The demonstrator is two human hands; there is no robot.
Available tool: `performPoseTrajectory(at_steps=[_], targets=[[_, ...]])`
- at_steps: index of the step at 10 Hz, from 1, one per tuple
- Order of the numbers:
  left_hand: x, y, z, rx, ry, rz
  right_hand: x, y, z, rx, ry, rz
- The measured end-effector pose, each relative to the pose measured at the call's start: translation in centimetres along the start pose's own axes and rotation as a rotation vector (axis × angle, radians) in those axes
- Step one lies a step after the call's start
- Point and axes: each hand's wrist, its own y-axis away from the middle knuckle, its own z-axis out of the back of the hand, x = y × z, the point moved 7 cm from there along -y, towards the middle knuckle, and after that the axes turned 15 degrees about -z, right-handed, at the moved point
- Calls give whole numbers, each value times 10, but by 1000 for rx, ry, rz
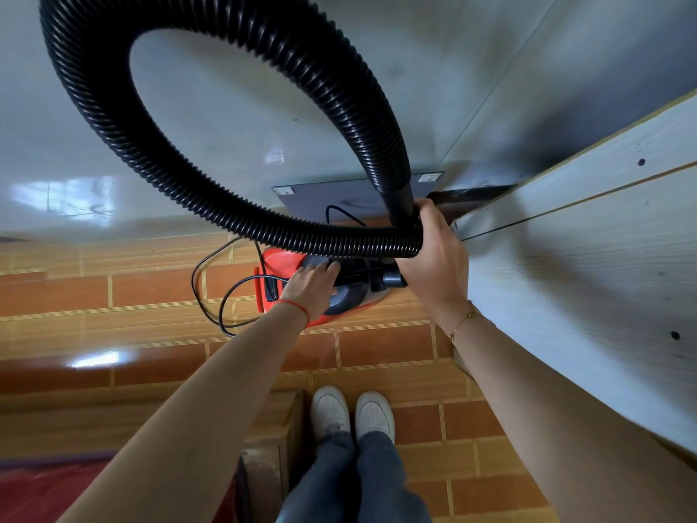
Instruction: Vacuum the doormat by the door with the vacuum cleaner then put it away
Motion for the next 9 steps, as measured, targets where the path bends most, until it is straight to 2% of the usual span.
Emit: performPoseTrajectory(at_steps=[3,5,6,8,9], targets=[[-7,13,-6,-57,-16,109,-2,7,-4,161,-13,-22],[-9,53,7,-129,-26,142,-2,15,-1,239,178,-29],[-12,76,20,-115,41,164,5,23,10,264,272,-31],[-35,131,79,-260,126,179,34,48,48,253,422,2],[-46,155,109,-310,132,183,57,62,70,245,421,50]])
